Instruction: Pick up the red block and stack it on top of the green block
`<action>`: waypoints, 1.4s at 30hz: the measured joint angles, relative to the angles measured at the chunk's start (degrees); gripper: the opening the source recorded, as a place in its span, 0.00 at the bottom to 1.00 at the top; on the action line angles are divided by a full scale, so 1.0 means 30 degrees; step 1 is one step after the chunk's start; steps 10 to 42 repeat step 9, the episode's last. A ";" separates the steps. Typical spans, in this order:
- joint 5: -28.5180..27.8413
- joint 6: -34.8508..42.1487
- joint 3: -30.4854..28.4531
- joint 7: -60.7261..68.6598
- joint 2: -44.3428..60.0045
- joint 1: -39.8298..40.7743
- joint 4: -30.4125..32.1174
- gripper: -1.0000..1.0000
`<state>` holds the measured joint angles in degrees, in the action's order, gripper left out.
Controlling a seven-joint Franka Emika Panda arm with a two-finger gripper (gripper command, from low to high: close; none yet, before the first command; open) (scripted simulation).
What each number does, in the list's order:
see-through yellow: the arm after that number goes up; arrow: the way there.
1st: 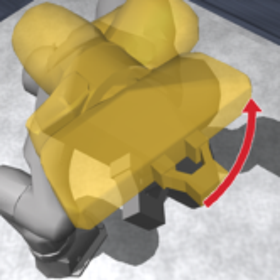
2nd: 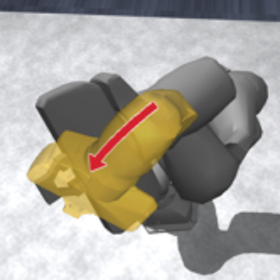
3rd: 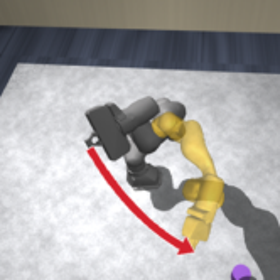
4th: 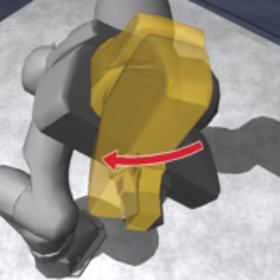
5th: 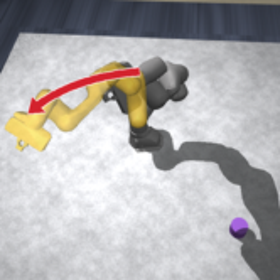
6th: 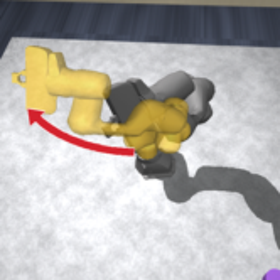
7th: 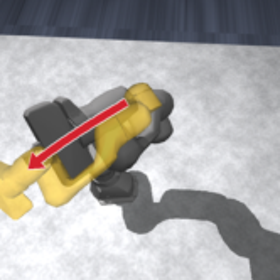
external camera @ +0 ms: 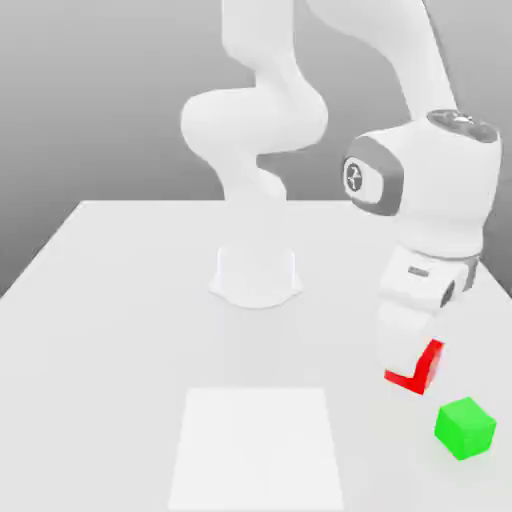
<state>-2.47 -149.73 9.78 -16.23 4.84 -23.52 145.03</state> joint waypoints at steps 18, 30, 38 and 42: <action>-0.1174 -0.2436 -0.0348 -0.0283 0.3575 -0.0675 -0.1071 1.00; -0.1174 -0.2436 -0.0348 -0.0283 0.3575 -0.0675 -0.1071 1.00; -0.1174 -0.2436 -0.0348 -0.0283 0.3575 -0.0675 -0.1071 1.00; -0.1174 -0.2436 -0.0348 -0.0283 0.3575 -0.0675 -0.1071 1.00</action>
